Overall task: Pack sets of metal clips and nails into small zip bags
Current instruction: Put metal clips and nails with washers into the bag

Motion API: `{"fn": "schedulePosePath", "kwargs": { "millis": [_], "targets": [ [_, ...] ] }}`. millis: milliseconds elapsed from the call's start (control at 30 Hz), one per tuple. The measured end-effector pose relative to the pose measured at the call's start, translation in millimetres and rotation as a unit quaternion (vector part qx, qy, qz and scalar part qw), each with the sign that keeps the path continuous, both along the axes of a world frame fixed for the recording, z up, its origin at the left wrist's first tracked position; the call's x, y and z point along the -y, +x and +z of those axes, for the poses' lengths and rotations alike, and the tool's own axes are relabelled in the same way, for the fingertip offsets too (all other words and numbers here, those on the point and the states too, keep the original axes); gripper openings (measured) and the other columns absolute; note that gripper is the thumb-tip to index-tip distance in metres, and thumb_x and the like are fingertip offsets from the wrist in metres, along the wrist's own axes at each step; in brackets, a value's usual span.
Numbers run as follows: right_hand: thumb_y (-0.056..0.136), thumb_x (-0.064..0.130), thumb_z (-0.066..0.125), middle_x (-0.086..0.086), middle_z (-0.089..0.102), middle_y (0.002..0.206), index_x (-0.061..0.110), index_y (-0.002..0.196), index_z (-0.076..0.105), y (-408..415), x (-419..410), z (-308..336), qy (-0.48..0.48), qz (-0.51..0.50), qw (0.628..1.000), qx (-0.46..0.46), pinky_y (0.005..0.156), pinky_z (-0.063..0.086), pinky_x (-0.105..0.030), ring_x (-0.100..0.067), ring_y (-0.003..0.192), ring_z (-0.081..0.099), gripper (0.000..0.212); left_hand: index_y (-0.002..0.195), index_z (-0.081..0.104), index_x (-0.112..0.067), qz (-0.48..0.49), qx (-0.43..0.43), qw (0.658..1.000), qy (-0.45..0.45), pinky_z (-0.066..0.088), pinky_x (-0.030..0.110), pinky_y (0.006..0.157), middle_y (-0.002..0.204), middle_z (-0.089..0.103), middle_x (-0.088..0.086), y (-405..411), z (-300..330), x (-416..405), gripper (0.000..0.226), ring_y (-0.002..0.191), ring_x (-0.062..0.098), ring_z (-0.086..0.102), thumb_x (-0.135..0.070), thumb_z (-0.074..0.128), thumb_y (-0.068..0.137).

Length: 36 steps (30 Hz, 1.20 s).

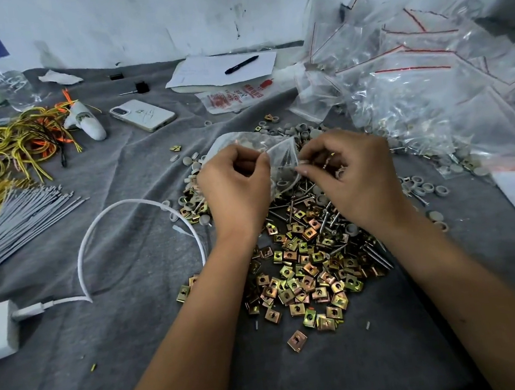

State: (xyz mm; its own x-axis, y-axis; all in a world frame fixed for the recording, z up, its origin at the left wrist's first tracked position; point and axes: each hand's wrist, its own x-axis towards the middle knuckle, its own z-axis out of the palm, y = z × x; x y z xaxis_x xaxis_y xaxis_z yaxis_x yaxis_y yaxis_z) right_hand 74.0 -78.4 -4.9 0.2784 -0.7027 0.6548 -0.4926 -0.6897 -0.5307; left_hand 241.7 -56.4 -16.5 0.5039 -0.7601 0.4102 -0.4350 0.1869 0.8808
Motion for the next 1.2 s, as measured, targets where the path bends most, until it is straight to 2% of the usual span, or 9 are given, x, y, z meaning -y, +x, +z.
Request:
{"fn": "schedulePosePath", "kwargs": {
  "millis": [233, 333, 433, 633, 733, 800, 900, 1033, 1200],
  "targets": [
    [0.082, 0.004, 0.081, -0.001, 0.075, 0.100, 0.009, 0.099, 0.077, 11.7, 0.1, -4.3, -0.014, 0.029, 0.998, -0.050, 0.082, 0.060, -0.036, -0.014, 0.092, 0.070, 0.019, 0.079, 0.076, -0.013, -0.009, 0.037, 0.999, -0.012, 0.051, 0.021, 0.058, 0.068, 0.070, -0.006, -4.1, -0.9, -1.0, 0.009, 0.059, 0.005, 0.064, -0.014, 0.080, 0.087],
    [0.081, 0.003, 0.081, -0.002, 0.075, 0.104, 0.009, 0.105, 0.078, 12.2, 1.0, -4.5, 0.003, 0.040, 0.998, -0.051, 0.085, 0.060, -0.036, -0.014, 0.096, 0.070, 0.024, 0.080, 0.076, -0.012, -0.006, 0.029, 1.000, -0.007, 0.053, 0.025, 0.059, 0.068, 0.070, -0.006, -4.2, -1.1, -0.7, 0.009, 0.060, 0.006, 0.065, -0.015, 0.080, 0.088],
    [0.084, 0.004, 0.080, -0.002, 0.075, 0.106, 0.007, 0.105, 0.078, 8.1, 1.0, -4.0, 0.012, 0.048, 0.999, -0.015, 0.084, 0.062, -0.036, -0.013, 0.100, 0.071, 0.021, 0.080, 0.075, -0.013, -0.002, 0.014, 1.000, -0.004, 0.051, 0.020, 0.057, 0.067, 0.069, -0.007, -3.7, -1.3, -0.8, 0.009, 0.059, 0.004, 0.064, -0.015, 0.079, 0.089],
    [0.091, 0.008, 0.073, 0.001, 0.074, 0.094, 0.008, 0.101, 0.075, 0.2, 3.1, -2.4, -0.044, -0.031, 0.997, 0.053, 0.075, 0.058, -0.020, -0.004, 0.085, 0.069, 0.010, 0.076, 0.072, -0.021, 0.002, -0.014, 1.000, -0.001, 0.050, 0.018, 0.054, 0.065, 0.068, -0.011, -2.5, 0.5, -0.6, 0.016, 0.057, 0.002, 0.063, -0.014, 0.079, 0.089],
    [0.091, 0.015, 0.074, 0.003, 0.073, 0.092, 0.013, 0.100, 0.075, -2.5, 8.3, -4.6, -0.022, -0.066, 0.997, -0.017, 0.079, 0.055, -0.024, -0.007, 0.084, 0.065, 0.010, 0.073, 0.070, -0.025, 0.005, -0.016, 1.000, 0.000, 0.050, 0.018, 0.054, 0.064, 0.067, -0.012, -2.3, 1.5, -0.7, 0.021, 0.057, 0.002, 0.062, -0.014, 0.079, 0.088],
    [0.090, 0.025, 0.077, 0.000, 0.071, 0.101, 0.017, 0.108, 0.075, -1.9, 11.6, -9.2, 0.016, -0.077, 0.988, -0.133, 0.088, 0.049, -0.033, -0.016, 0.097, 0.059, 0.020, 0.072, 0.068, -0.027, 0.012, -0.018, 1.000, -0.003, 0.050, 0.017, 0.054, 0.064, 0.067, -0.012, -2.0, 2.0, -1.0, 0.024, 0.057, 0.001, 0.061, -0.014, 0.079, 0.088],
    [0.088, 0.036, 0.077, -0.002, 0.060, 0.109, 0.023, 0.125, 0.070, 3.3, 12.6, -13.9, 0.059, -0.075, 0.962, -0.257, 0.089, 0.041, -0.035, -0.023, 0.110, 0.050, 0.040, 0.074, 0.069, -0.026, 0.027, -0.022, 0.999, -0.011, 0.047, 0.014, 0.054, 0.064, 0.067, -0.013, -1.3, 3.6, -2.2, 0.021, 0.057, -0.001, 0.062, -0.014, 0.078, 0.089],
    [0.088, 0.036, 0.077, 0.001, 0.058, 0.108, 0.021, 0.119, 0.070, 5.3, 11.3, -11.8, 0.078, -0.075, 0.957, -0.270, 0.090, 0.044, -0.037, -0.022, 0.112, 0.050, 0.036, 0.075, 0.071, -0.024, 0.044, -0.042, 0.998, -0.018, 0.052, 0.020, 0.056, 0.064, 0.069, -0.009, 0.1, 3.8, -2.1, 0.018, 0.057, 0.005, 0.066, -0.015, 0.078, 0.089],
    [0.090, 0.029, 0.076, 0.009, 0.055, 0.100, 0.021, 0.107, 0.070, 3.7, 8.7, -10.3, 0.091, -0.035, 0.955, -0.279, 0.086, 0.039, -0.031, -0.017, 0.107, 0.049, 0.020, 0.076, 0.075, -0.018, 0.055, -0.075, 0.996, -0.008, 0.049, 0.015, 0.053, 0.060, 0.069, -0.008, 2.0, 2.5, 0.8, 0.012, 0.053, 0.002, 0.064, -0.016, 0.078, 0.088]
  ]
}}
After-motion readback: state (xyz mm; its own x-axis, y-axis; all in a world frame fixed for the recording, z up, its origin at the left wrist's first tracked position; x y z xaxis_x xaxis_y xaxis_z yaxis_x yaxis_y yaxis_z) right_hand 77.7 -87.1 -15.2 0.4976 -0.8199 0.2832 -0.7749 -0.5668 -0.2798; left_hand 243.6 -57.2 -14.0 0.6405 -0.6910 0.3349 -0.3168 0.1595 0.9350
